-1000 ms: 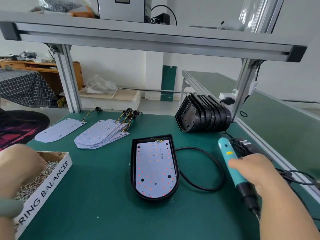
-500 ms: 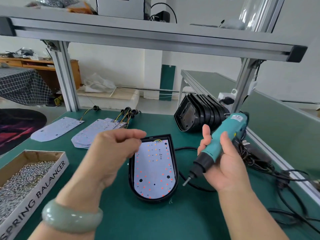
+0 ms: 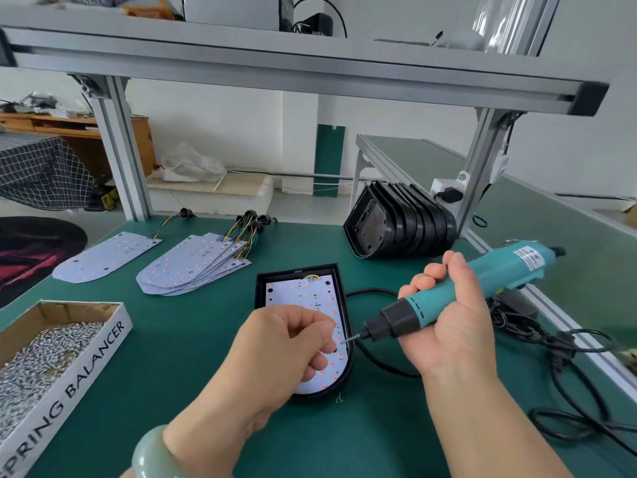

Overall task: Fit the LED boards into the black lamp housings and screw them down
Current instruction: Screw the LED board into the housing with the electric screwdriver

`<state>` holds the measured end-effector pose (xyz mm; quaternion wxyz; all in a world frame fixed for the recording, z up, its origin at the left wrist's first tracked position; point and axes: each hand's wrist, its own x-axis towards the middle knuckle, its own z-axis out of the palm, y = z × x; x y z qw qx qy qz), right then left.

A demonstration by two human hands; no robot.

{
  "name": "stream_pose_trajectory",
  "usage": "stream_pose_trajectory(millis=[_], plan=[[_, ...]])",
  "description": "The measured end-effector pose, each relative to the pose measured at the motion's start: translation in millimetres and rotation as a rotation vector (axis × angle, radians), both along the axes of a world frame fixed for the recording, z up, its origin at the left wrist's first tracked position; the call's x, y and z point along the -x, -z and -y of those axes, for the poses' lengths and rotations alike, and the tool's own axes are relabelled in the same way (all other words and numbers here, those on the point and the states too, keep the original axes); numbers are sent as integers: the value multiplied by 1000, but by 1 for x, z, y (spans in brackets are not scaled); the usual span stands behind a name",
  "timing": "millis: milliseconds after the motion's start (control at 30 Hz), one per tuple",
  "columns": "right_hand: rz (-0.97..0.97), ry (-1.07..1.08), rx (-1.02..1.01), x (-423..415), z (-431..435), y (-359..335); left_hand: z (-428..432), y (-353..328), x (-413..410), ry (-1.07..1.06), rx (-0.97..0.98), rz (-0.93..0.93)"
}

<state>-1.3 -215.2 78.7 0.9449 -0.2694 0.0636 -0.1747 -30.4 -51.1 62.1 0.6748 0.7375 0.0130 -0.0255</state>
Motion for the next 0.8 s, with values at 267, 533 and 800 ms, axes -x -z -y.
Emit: stream_pose_trajectory(millis=[267, 533, 800], plan=[[23, 89, -34, -1, 2, -1, 15, 2, 5, 58, 209, -158], [15, 106, -49, 0, 0, -2, 23, 3, 6, 8, 462, -227], [4, 121, -30, 2, -3, -3, 23, 4, 4, -29, 554, -233]])
